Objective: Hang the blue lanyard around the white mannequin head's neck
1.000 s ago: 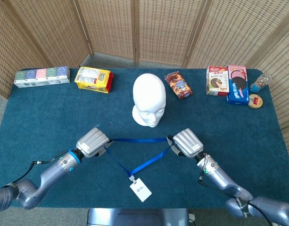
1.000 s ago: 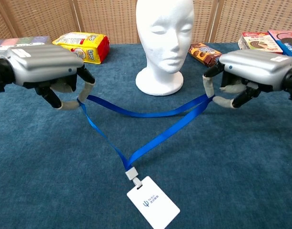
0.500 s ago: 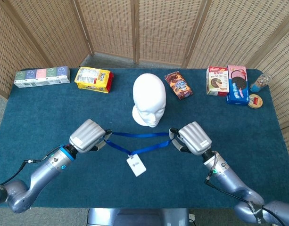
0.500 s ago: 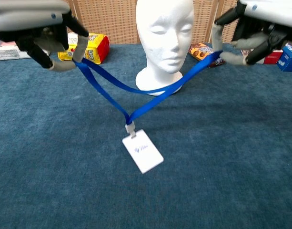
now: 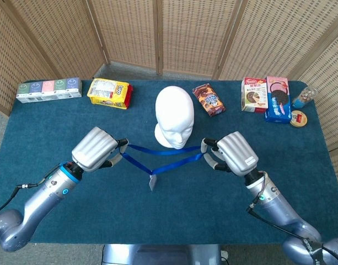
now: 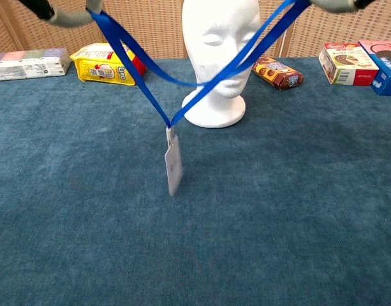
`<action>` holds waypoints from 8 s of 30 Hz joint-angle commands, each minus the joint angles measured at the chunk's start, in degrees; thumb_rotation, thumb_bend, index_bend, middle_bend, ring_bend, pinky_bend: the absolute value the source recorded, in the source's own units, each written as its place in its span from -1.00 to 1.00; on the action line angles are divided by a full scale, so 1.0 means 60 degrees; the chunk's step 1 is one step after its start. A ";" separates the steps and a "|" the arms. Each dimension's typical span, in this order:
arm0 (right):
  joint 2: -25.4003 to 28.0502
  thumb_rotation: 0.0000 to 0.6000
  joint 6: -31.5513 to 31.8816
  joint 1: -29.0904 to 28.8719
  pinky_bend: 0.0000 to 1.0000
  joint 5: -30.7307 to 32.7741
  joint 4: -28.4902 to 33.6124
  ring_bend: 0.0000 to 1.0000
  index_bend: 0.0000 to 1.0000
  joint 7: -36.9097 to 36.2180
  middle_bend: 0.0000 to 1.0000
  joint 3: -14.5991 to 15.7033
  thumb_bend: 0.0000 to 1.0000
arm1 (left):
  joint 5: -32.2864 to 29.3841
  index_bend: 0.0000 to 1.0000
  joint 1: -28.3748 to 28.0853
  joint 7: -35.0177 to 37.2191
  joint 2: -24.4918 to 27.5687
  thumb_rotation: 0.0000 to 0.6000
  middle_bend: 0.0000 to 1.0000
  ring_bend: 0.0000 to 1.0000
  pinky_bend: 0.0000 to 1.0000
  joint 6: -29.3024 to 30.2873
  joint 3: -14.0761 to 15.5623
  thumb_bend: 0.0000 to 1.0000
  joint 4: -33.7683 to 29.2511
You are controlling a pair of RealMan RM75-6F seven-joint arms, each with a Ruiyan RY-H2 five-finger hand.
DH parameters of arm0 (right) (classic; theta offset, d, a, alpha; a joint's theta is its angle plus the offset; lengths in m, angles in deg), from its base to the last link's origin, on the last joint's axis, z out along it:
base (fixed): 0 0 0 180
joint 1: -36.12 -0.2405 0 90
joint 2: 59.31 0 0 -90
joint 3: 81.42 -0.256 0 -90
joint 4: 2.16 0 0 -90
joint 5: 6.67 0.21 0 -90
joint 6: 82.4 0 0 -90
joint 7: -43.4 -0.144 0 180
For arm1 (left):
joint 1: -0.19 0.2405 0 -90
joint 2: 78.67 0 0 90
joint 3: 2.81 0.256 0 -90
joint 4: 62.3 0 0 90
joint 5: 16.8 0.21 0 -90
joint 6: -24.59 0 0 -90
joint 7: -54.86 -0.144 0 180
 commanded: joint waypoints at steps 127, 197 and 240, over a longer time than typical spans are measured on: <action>-0.0771 1.00 -0.2941 -0.4310 1.00 0.4141 -0.4538 1.00 0.56 0.0223 1.00 -0.2020 0.04 | -0.4057 0.25 -0.2743 -0.0887 -0.0624 0.92 1.00 0.93 0.81 -0.0160 -0.1751 -0.10 0.2932; -0.0176 1.00 -0.2708 -0.2784 1.00 0.3468 -0.3179 1.00 0.57 0.0432 1.00 -0.0788 0.04 | -0.3063 0.25 -0.2339 -0.1393 -0.0719 0.92 1.00 0.94 0.81 -0.0624 -0.0734 -0.10 0.1691; -0.0632 1.00 -0.3638 -0.3213 1.00 0.3856 -0.4262 1.00 0.38 0.0796 0.97 -0.0650 -0.05 | -0.4025 0.25 -0.2734 -0.2257 -0.1163 0.91 1.00 0.94 0.81 -0.0828 -0.0531 -0.35 0.2003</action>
